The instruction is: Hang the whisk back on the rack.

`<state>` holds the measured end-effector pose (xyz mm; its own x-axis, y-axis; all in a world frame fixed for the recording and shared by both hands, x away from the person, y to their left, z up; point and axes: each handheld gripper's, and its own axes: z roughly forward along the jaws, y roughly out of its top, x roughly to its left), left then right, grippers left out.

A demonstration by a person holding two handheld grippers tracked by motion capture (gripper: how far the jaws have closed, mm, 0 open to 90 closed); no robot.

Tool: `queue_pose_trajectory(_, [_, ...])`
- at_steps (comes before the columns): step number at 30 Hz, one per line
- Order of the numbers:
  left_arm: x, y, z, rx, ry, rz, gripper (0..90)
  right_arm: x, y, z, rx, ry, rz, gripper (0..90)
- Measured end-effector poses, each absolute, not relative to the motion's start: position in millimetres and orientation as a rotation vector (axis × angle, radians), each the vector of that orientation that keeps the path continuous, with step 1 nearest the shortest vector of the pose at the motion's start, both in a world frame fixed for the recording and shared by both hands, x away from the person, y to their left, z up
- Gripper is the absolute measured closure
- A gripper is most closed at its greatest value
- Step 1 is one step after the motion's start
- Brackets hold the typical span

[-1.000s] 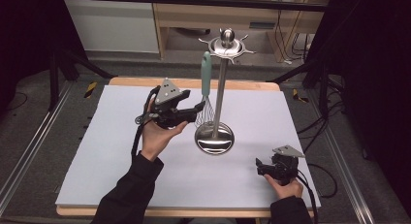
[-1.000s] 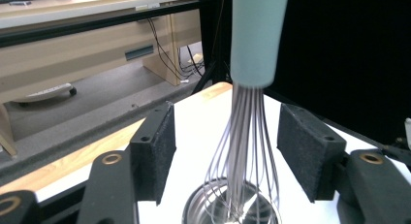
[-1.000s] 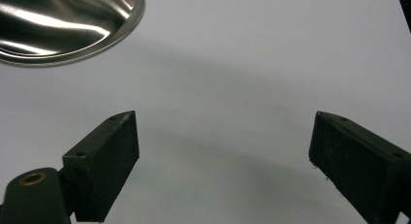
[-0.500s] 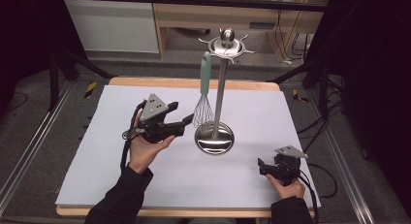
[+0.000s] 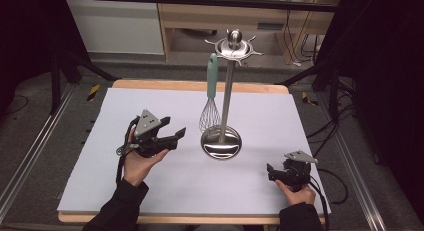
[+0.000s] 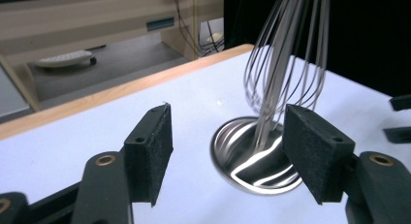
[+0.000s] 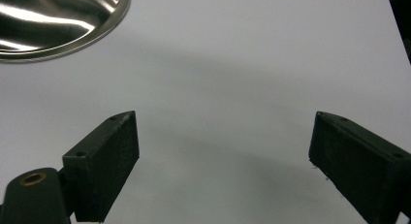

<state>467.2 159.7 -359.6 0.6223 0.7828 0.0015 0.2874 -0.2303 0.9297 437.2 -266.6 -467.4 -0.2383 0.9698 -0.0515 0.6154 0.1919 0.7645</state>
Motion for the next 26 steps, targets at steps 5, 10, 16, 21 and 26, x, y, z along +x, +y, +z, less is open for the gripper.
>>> queue_pose_trajectory(5, [468,173,-379,1.814,0.919,0.582,34.9,438,-267,-468,1.476,1.933,0.845,11.0])
queue_pose_trajectory(10, [469,187,-397,1.842,0.973,0.581,34.7,438,-268,-470,1.488,1.937,0.836,10.9])
queue_pose_trajectory(16, [470,211,-426,1.85,1.064,0.576,32.9,439,-270,-472,1.495,1.943,0.821,10.8])
queue_pose_trajectory(21, [469,226,-437,1.868,1.123,0.608,31.8,440,-273,-474,1.507,1.944,0.808,10.8])
queue_pose_trajectory(26, [465,241,-447,1.858,1.174,0.614,30.8,440,-274,-476,1.516,1.95,0.803,10.7])
